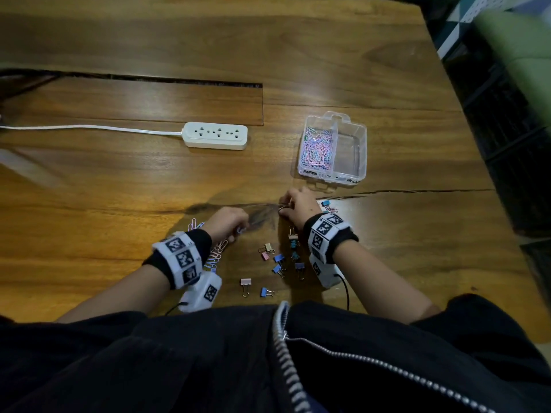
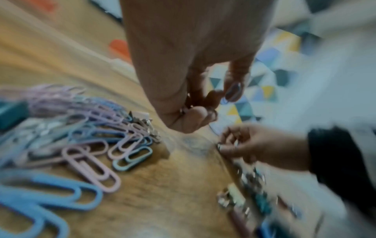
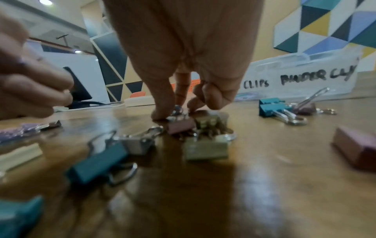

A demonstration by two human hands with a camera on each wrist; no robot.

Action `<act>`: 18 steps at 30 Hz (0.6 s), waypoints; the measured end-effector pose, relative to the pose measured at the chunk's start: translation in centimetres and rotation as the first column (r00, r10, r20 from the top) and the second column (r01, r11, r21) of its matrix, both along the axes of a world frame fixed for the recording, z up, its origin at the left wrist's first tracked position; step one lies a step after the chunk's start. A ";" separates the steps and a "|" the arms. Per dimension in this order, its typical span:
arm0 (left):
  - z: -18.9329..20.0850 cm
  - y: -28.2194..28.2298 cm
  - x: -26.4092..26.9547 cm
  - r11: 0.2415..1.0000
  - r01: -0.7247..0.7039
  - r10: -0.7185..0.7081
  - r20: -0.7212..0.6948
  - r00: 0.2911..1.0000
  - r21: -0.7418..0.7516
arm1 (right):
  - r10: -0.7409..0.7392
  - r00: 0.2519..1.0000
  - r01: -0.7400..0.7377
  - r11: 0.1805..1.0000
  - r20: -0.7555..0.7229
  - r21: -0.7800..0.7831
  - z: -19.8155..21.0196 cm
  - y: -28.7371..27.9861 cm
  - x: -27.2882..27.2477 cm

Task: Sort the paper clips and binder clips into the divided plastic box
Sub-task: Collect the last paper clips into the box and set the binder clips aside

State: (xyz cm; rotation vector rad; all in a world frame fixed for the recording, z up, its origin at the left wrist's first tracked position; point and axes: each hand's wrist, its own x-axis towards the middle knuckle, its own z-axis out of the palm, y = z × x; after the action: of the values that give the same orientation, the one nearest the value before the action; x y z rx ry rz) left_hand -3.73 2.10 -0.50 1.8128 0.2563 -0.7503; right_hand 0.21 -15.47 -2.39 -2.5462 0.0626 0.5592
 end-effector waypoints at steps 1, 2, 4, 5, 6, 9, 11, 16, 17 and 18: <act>0.3 0.4 0.0 0.978 -0.132 0.121 -0.074 0.990 -0.164 | 0.015 1.000 -0.015 1.000 0.017 -0.004 0.0 0.0 0.0; 0.5 0.9 0.0 0.935 -0.229 0.197 -0.140 0.970 -0.271 | 0.022 1.000 -0.022 1.000 0.022 -0.004 0.1 0.1 0.0; 0.7 1.8 0.1 0.896 -0.306 0.259 -0.182 0.949 -0.322 | 0.043 0.998 -0.043 0.999 0.036 -0.016 0.2 0.0 0.0; 0.6 2.3 0.1 0.900 -0.310 0.268 -0.172 0.948 -0.308 | 0.061 0.997 -0.060 0.998 0.047 -0.025 0.3 0.0 0.0; 0.6 2.7 0.1 0.907 -0.307 0.271 -0.159 0.949 -0.287 | 0.081 0.995 -0.080 0.996 0.057 -0.031 0.3 -0.1 0.0; 0.1 4.0 0.0 0.973 -0.213 0.206 -0.081 0.975 -0.091 | 0.143 0.988 -0.141 0.989 0.055 -0.038 0.6 0.0 0.0; -0.5 4.9 -0.4 0.965 -0.081 0.082 0.007 0.997 0.251 | 0.159 0.986 -0.158 0.987 0.040 -0.029 0.6 0.2 0.0; -0.8 6.4 -1.8 0.786 0.054 -0.092 0.031 0.995 0.615 | 0.163 0.987 -0.163 0.985 -0.010 -0.050 0.4 0.6 0.0; -0.7 6.5 -2.0 0.772 0.081 -0.123 0.024 0.992 0.630 | 0.179 0.984 -0.181 0.981 -0.024 -0.077 0.3 0.7 0.1; -0.6 6.5 -2.2 0.755 0.106 -0.157 0.021 0.987 0.647 | 0.198 0.979 -0.201 0.974 -0.040 -0.106 0.4 0.8 0.1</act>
State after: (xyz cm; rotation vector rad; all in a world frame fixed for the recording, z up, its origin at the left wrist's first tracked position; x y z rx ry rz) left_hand -5.91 8.55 -1.14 2.5378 0.3730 -0.7414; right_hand 0.27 -14.63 -2.01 -2.6695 -0.1586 0.6874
